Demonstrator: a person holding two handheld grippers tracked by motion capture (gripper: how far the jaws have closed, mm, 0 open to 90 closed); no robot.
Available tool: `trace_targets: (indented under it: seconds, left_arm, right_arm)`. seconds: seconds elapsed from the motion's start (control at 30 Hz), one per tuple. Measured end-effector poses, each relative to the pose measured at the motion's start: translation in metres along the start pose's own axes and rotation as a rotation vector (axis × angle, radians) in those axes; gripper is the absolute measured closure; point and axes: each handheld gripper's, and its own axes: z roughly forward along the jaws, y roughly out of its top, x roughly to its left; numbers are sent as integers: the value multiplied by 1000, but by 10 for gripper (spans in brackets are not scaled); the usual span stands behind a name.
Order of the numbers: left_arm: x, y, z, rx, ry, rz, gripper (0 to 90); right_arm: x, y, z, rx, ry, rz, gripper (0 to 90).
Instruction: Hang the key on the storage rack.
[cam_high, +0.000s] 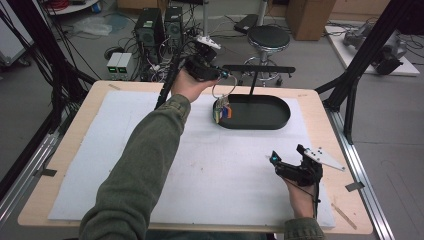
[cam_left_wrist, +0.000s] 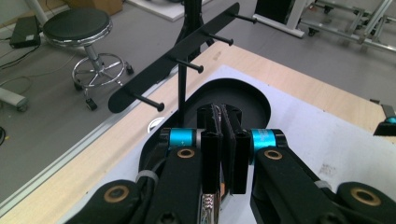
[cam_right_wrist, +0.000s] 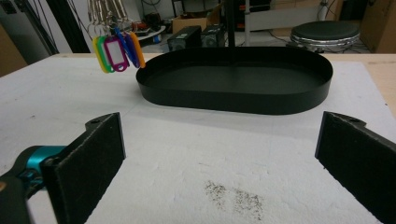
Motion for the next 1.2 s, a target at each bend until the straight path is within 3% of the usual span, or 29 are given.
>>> trace_targets:
  seconds: [0.27, 0.5, 0.63, 0.73, 0.83, 0.93, 1.1, 1.2]
  left_arm:
    - [8, -2, 14, -43, 3, -47, 867]
    - [14, -2, 22, -72, 14, -66, 867]
    - [13, -4, 31, -78, 26, -54, 867]
    - [19, -6, 36, -92, 48, -88, 867]
    - [28, -10, 40, -108, 73, -160, 867]
    - [35, -14, 43, -107, 86, -190, 867]
    - [42, -19, 44, -92, 106, -191, 867]
    - [46, -23, 44, -97, 84, -185, 867]
  right_arm:
    - [0, 0, -1, 5, -1, 7, 5]
    - [-1, -1, -2, 3, -2, 10, 5]
    - [-1, -1, -1, 5, -1, 3, 5]
    - [-1, -1, -2, 2, -3, 4, 5]
    - [-3, -1, -3, -3, -3, 3, 5]
    - [-3, -1, -4, -2, -4, 12, 5]
    - [-3, -2, -4, 0, -7, 18, 5]
    - [-3, -1, -5, -9, -11, 15, 5]
